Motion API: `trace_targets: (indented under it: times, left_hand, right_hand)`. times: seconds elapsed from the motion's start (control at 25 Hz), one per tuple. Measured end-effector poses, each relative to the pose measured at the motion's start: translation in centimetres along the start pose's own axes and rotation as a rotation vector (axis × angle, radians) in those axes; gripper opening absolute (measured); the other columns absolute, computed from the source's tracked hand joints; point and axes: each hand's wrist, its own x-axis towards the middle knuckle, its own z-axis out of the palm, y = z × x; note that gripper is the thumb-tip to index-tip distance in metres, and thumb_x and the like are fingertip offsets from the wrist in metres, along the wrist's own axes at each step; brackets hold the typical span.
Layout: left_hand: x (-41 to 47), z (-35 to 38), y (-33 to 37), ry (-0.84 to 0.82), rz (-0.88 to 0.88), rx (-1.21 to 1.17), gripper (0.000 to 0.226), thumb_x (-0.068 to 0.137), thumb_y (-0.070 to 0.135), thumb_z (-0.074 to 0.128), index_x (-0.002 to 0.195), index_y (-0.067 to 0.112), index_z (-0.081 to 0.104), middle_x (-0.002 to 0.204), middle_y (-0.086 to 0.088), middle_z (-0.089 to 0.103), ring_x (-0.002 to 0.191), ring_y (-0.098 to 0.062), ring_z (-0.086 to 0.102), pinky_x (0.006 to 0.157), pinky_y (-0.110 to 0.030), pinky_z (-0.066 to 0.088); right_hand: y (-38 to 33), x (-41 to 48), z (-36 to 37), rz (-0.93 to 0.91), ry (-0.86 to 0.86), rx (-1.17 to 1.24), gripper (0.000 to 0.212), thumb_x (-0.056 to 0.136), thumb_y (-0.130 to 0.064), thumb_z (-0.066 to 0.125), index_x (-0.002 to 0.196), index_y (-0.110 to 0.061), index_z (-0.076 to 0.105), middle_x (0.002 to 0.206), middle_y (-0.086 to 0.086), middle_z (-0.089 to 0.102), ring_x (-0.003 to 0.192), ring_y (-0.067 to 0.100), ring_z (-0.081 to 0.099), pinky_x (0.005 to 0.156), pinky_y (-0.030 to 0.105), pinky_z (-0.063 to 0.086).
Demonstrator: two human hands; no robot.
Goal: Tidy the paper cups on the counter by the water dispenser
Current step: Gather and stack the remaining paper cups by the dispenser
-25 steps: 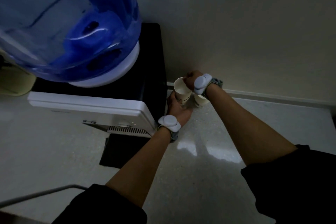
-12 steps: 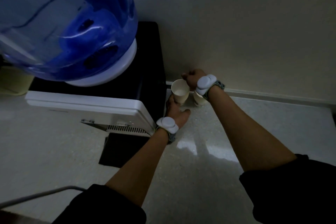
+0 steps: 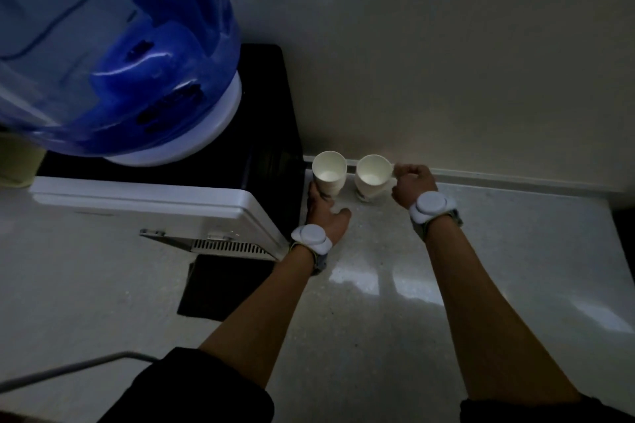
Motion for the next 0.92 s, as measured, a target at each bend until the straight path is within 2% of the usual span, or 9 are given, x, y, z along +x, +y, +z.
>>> trace_targets:
  times: [0.04, 0.12, 0.2, 0.4, 0.68, 0.84, 0.92]
  left_hand:
    - [0.1, 0.3, 0.0, -0.007, -0.017, -0.02, 0.097, 0.087, 0.007, 0.064, 0.153, 0.008, -0.007, 0.157, -0.009, 0.026, 0.139, -0.024, 0.039, 0.099, -0.016, 0.027]
    - [0.2, 0.6, -0.1, -0.011, -0.05, -0.04, 0.097, 0.088, 0.008, 0.064, 0.153, 0.008, -0.007, 0.156, -0.011, 0.029, 0.137, -0.026, 0.042, 0.1, -0.021, 0.032]
    - [0.4, 1.0, -0.1, 0.009, -0.054, -0.026, 0.096, 0.087, 0.008, 0.065, 0.153, 0.006, -0.005, 0.155, -0.013, 0.03, 0.136, -0.028, 0.045, 0.102, -0.026, 0.036]
    - [1.1, 1.3, -0.1, 0.04, -0.056, -0.04, 0.095, 0.085, 0.005, 0.065, 0.152, 0.006, -0.002, 0.153, -0.017, 0.031, 0.133, -0.03, 0.048, 0.11, -0.037, 0.04]
    - [2.4, 1.5, -0.1, 0.062, -0.094, -0.066, 0.096, 0.084, 0.005, 0.065, 0.152, 0.005, -0.002, 0.155, -0.014, 0.031, 0.14, -0.03, 0.039, 0.116, -0.044, 0.034]
    - [2.9, 1.3, -0.3, 0.072, -0.095, -0.088, 0.096, 0.082, 0.001, 0.066, 0.152, 0.005, 0.0, 0.155, -0.016, 0.03, 0.143, -0.03, 0.034, 0.116, -0.045, 0.033]
    - [3.0, 1.2, -0.3, 0.065, -0.091, -0.087, 0.096, 0.082, 0.002, 0.066, 0.152, 0.006, 0.0, 0.154, -0.016, 0.032, 0.143, -0.03, 0.034, 0.116, -0.045, 0.032]
  right_hand:
    - [0.7, 0.0, 0.1, 0.021, -0.027, 0.036, 0.038, 0.095, -0.02, 0.049, 0.132, -0.012, 0.049, 0.129, 0.016, 0.057, 0.117, 0.033, 0.057, 0.094, 0.033, 0.047]
    - [1.6, -0.1, 0.9, 0.095, -0.095, 0.181, 0.046, 0.096, -0.032, 0.05, 0.14, -0.019, 0.041, 0.136, 0.017, 0.052, 0.119, 0.037, 0.056, 0.102, 0.046, 0.049]
    - [1.9, 0.0, 1.6, 0.135, -0.138, 0.276, 0.052, 0.095, -0.042, 0.05, 0.142, -0.024, 0.038, 0.141, 0.016, 0.049, 0.119, 0.038, 0.056, 0.103, 0.053, 0.047]
    - [2.1, 0.6, 3.0, 0.109, -0.18, 0.274, 0.05, 0.094, -0.047, 0.047, 0.138, -0.023, 0.044, 0.139, 0.017, 0.052, 0.122, 0.038, 0.054, 0.103, 0.053, 0.046]
    - [2.5, 1.7, 4.4, 0.057, -0.236, 0.235, 0.05, 0.094, -0.038, 0.05, 0.139, -0.019, 0.044, 0.141, 0.017, 0.05, 0.127, 0.036, 0.051, 0.106, 0.051, 0.044]
    - [2.0, 1.7, 5.1, 0.09, -0.199, 0.323, 0.052, 0.092, -0.043, 0.053, 0.138, -0.021, 0.046, 0.137, 0.017, 0.054, 0.121, 0.036, 0.056, 0.101, 0.053, 0.048]
    - [1.8, 1.7, 5.3, 0.087, -0.205, 0.302, 0.054, 0.092, -0.042, 0.053, 0.14, -0.019, 0.044, 0.139, 0.017, 0.053, 0.123, 0.036, 0.054, 0.104, 0.052, 0.046]
